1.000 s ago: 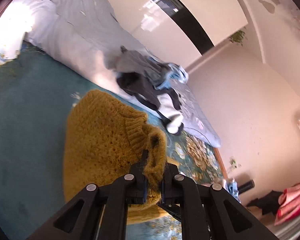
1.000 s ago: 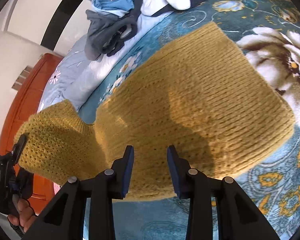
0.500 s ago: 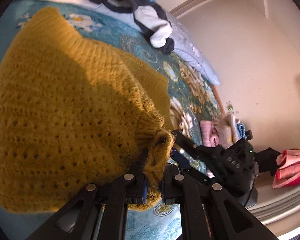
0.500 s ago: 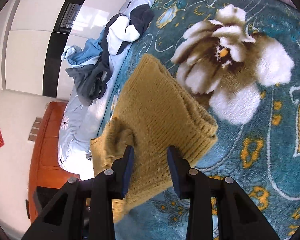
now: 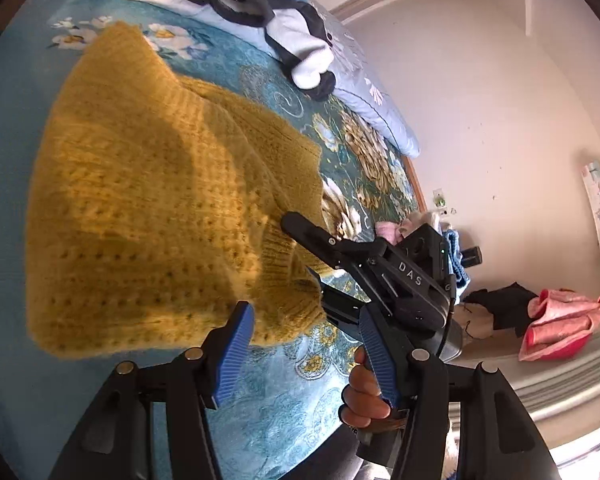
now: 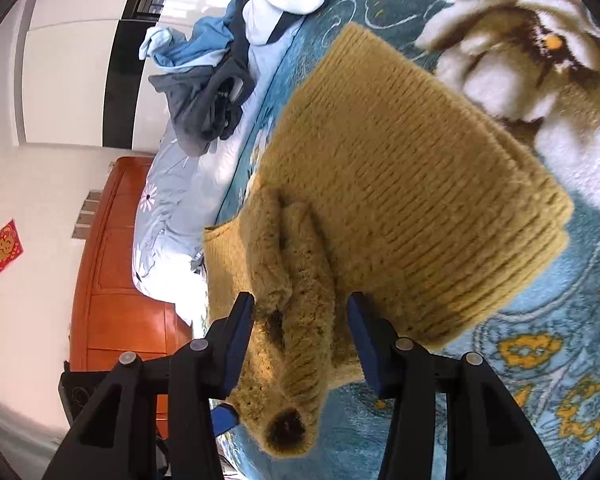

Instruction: Fold clothes

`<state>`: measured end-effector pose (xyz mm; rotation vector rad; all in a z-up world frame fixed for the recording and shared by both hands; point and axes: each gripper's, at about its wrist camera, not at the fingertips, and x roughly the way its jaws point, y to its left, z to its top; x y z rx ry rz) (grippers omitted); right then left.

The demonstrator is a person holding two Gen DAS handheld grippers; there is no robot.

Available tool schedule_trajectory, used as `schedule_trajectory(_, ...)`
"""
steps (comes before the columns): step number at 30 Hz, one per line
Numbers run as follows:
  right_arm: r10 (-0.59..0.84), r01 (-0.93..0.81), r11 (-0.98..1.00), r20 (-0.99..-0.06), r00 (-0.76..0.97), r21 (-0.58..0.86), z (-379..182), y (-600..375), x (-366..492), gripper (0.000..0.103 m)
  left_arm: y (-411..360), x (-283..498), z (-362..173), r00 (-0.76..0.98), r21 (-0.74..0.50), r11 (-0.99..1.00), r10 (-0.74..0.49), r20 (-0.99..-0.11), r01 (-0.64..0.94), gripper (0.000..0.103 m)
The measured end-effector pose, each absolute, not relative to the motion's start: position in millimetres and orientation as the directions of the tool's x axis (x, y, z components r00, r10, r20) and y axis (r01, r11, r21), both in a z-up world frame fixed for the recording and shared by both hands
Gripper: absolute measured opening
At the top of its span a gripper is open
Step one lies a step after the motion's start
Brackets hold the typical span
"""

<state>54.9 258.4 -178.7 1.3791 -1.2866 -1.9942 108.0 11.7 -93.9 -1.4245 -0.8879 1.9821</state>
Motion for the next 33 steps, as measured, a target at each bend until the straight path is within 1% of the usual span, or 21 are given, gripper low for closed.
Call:
schedule_trajectory(3,-0.738,-0.168,-0.515,-0.534,-0.412,0.841,-181,247,48,0.050,-24,107,-90,-0.374,-0.756,-0.654,0.700,-0.609,0.008,0.062)
schedule_trajectory(6,-0.732,-0.149,-0.534,-0.544,-0.411,0.832,-177,240,41,0.050,-57,105,-90,-0.457,-0.657,-0.748,0.553,-0.697,0.096,0.062)
schedule_trajectory(7,-0.725,-0.143,-0.547,-0.552,-0.411,0.825,-174,238,39,0.046,-65,103,-93,-0.470,-0.630,-0.766,0.513,-0.718,0.127,0.062)
schedule_trajectory(8,-0.718,-0.136,-0.560,-0.561,-0.411,0.817,-170,236,36,0.028,-71,101,-97,-0.472,-0.610,-0.777,0.484,-0.736,0.155,0.062)
schedule_trajectory(9,-0.715,-0.126,-0.568,-0.564,-0.414,0.813,-165,235,33,0.023,-76,98,-102,-0.469,-0.592,-0.785,0.459,-0.754,0.184,0.062)
schedule_trajectory(12,-0.699,-0.064,-0.604,-0.567,-0.435,0.794,-143,232,23,0.020,-79,92,-122,-0.430,-0.586,-0.775,0.457,-0.778,0.237,0.062)
schedule_trajectory(15,-0.687,0.068,-0.657,-0.560,-0.462,0.750,-105,231,13,0.020,-66,90,-134,-0.403,-0.588,-0.776,0.474,-0.783,0.230,0.062)
schedule_trajectory(18,-0.653,0.195,-0.729,-0.579,-0.489,0.657,-67,230,8,0.020,-51,89,-137,-0.383,-0.600,-0.774,0.501,-0.776,0.203,0.063)
schedule_trajectory(20,-0.620,0.237,-0.769,-0.604,-0.500,0.594,-58,234,8,0.020,-42,89,-137,-0.375,-0.598,-0.781,0.508,-0.776,0.180,0.063)
schedule_trajectory(21,-0.608,0.236,-0.780,-0.613,-0.505,0.579,-59,239,9,0.020,-39,89,-135,-0.376,-0.593,-0.787,0.504,-0.778,0.171,0.063)
schedule_trajectory(24,-0.582,0.147,-0.786,-0.638,-0.504,0.600,-86,267,11,0.020,-34,89,-135,-0.369,-0.580,-0.800,0.498,-0.785,0.154,0.064)
schedule_trajectory(27,-0.556,0.040,-0.777,-0.655,-0.512,0.629,-113,296,16,0.020,-35,90,-142,-0.342,-0.603,-0.778,0.526,-0.779,0.176,0.064)
schedule_trajectory(28,-0.561,0.018,-0.764,-0.650,-0.513,0.645,-120,303,17,0.020,-35,91,-145,-0.334,-0.623,-0.761,0.548,-0.767,0.182,0.064)
schedule_trajectory(30,-0.572,-0.024,-0.735,-0.638,-0.516,0.678,-133,317,20,0.020,-32,91,-150,-0.320,-0.625,-0.759,0.554,-0.768,0.186,0.067)
schedule_trajectory(33,-0.557,-0.087,-0.737,-0.676,-0.482,0.670,-156,323,19,0.020,-28,91,-154,-0.303,-0.615,-0.767,0.552,-0.777,0.182,0.068)
